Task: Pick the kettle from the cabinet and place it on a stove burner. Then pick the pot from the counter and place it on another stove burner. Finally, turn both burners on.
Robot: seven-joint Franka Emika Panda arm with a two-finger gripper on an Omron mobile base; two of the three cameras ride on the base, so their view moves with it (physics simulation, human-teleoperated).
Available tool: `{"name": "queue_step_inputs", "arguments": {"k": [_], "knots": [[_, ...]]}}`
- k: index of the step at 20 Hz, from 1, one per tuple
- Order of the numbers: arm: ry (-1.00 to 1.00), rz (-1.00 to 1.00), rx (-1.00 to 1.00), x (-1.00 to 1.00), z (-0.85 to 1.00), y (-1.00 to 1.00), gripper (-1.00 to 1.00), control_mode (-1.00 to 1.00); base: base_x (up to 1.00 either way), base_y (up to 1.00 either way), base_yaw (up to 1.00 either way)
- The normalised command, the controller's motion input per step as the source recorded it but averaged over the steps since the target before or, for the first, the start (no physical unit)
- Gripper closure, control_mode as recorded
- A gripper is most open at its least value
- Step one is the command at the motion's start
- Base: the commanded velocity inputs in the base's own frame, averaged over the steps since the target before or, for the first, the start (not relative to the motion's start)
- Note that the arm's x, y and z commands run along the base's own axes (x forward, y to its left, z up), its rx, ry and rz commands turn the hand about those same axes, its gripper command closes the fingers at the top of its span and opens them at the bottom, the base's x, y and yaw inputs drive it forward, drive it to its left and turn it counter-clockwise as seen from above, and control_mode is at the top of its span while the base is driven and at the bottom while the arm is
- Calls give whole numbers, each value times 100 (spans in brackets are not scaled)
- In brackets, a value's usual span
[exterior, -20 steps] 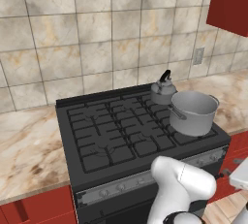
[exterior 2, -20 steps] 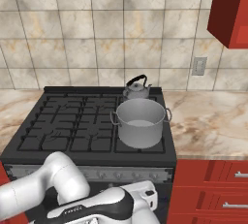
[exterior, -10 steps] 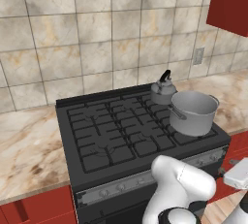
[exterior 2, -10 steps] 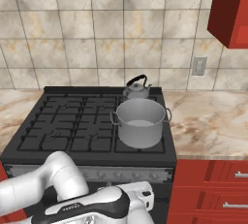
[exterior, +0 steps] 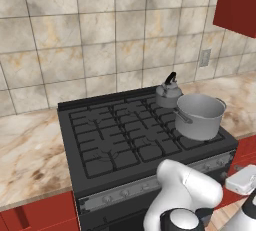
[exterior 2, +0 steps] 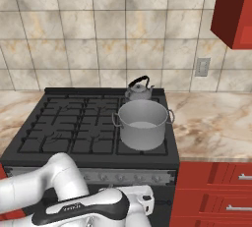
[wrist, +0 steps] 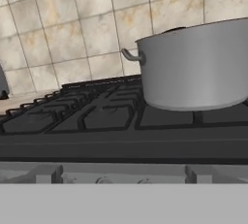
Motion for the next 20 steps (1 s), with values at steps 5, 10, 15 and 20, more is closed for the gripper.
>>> {"name": "queue_step_inputs", "arguments": {"k": [5,10,15,20], "knots": [[-7,-1,0,0,-21,0,-100,-100,0,0,0],[0,0,0,11,-11,-1,-100,-100,0,0,0],[-3,0,0,14,-13,-3,-100,-100,0,0,0],[-4,0,0,13,-16,-14,-100,-100,0,0,0]]}}
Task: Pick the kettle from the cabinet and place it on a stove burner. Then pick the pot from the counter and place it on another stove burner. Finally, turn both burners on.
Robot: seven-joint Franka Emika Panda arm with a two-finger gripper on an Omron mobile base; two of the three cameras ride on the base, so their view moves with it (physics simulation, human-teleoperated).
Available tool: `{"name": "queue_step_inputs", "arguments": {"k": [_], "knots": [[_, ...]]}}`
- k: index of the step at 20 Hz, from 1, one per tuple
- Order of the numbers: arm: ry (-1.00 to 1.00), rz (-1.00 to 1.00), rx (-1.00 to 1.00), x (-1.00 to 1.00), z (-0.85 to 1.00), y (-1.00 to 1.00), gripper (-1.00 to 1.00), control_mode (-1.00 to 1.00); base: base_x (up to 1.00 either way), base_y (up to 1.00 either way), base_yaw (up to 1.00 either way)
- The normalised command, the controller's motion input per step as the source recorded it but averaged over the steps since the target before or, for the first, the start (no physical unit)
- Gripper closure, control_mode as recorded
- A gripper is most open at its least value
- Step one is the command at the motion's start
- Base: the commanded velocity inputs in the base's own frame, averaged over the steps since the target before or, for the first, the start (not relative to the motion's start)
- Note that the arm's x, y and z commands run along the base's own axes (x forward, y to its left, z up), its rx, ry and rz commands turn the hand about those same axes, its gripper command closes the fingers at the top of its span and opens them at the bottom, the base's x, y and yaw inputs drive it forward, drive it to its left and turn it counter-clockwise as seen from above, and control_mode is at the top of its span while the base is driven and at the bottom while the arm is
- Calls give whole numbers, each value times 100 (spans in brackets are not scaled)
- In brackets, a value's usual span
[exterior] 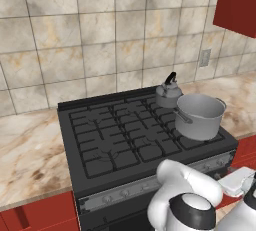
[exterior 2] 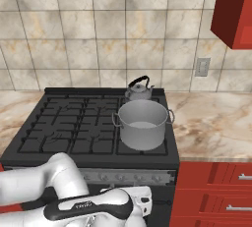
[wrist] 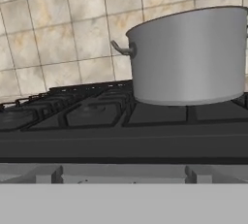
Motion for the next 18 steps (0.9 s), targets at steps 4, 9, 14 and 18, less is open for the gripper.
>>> {"name": "queue_step_inputs", "arguments": {"k": [4,9,14,18], "knots": [[-8,-1,0,6,-25,-27,-100,-100,0,0,0],[-5,0,0,9,-23,-17,-100,-100,0,0,0],[-3,0,0,17,-16,0,-100,-100,0,0,0],[-3,0,0,16,-13,0,-100,-100,0,0,0]]}}
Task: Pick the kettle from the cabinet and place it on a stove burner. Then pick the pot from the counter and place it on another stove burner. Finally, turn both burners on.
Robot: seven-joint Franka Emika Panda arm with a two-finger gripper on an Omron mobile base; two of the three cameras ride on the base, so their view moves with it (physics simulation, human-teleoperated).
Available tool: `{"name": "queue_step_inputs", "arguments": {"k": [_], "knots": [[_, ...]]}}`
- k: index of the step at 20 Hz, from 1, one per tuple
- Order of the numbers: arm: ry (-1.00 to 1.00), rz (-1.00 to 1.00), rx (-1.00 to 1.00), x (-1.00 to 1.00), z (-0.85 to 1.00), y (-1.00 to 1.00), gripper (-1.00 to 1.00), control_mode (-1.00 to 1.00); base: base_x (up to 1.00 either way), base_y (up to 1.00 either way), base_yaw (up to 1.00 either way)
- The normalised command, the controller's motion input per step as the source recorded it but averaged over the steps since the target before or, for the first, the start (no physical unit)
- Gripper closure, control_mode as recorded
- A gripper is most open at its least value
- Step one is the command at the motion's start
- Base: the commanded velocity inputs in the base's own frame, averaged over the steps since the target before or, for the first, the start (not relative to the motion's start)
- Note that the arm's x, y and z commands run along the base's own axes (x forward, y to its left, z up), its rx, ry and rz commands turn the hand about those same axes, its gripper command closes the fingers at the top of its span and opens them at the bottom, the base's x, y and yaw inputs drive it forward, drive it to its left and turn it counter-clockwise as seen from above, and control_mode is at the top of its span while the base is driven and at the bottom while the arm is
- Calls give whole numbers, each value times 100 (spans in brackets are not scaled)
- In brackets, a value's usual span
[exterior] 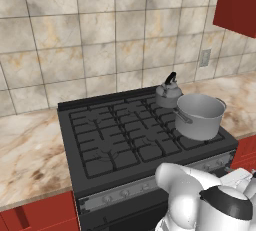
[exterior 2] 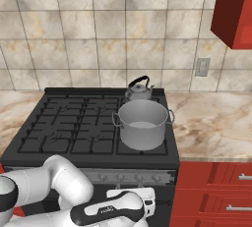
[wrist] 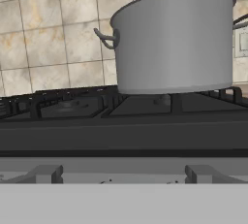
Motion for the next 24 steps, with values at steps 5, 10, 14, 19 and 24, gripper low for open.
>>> {"name": "queue_step_inputs", "arguments": {"k": [5,10,14,19,24], "knots": [[-5,0,0,8,-3,-3,-100,-100,0,0,0],[-7,0,0,8,0,-2,-100,-100,0,0,0],[-5,0,0,8,-6,0,-100,-100,0,0,0],[-4,0,0,10,-6,0,-100,-100,0,0,0],[-2,0,0,8,-10,0,-100,-100,0,0,0]]}}
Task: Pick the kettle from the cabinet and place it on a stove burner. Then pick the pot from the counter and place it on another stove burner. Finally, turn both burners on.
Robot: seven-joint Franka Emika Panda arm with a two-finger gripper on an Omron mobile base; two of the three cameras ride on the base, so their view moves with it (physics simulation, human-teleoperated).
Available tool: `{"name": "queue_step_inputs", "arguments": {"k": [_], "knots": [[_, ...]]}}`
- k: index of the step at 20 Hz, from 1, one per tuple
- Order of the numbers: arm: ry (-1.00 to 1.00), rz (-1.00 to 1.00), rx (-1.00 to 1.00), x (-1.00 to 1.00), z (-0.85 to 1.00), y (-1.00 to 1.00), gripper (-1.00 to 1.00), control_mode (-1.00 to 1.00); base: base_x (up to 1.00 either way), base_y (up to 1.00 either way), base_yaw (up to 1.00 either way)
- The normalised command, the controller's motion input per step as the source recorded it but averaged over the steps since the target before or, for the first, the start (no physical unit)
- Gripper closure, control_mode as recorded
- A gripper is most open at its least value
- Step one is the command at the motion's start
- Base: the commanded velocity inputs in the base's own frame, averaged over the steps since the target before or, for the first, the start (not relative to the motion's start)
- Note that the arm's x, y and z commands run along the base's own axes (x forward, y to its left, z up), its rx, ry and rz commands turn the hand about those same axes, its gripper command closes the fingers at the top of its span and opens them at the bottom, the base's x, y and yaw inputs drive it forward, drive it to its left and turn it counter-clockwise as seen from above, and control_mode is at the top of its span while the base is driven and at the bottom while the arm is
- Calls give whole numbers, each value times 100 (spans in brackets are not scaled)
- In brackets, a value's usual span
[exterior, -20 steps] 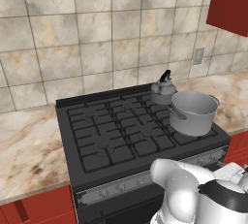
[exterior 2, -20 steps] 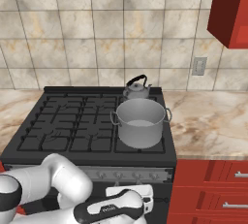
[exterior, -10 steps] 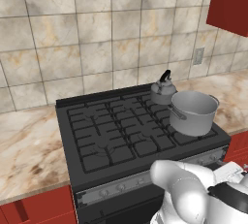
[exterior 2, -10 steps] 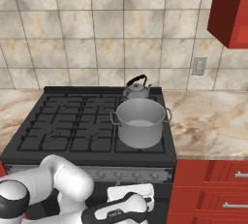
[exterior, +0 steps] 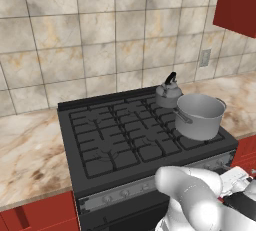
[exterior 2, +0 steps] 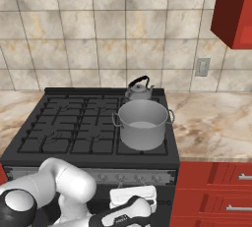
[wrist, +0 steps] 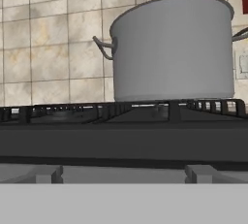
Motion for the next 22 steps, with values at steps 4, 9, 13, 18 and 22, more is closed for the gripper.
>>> {"name": "queue_step_inputs", "arguments": {"k": [4,9,13,18,22], "knots": [[-2,0,0,12,-8,0,-100,-100,0,0,0],[-2,0,0,13,-7,-2,-100,-100,0,0,0],[-1,0,1,12,-17,-14,-100,-100,0,0,0],[-1,0,1,11,-24,-17,-100,-100,0,0,0],[-2,0,1,9,-19,-8,-100,-100,0,0,0]]}}
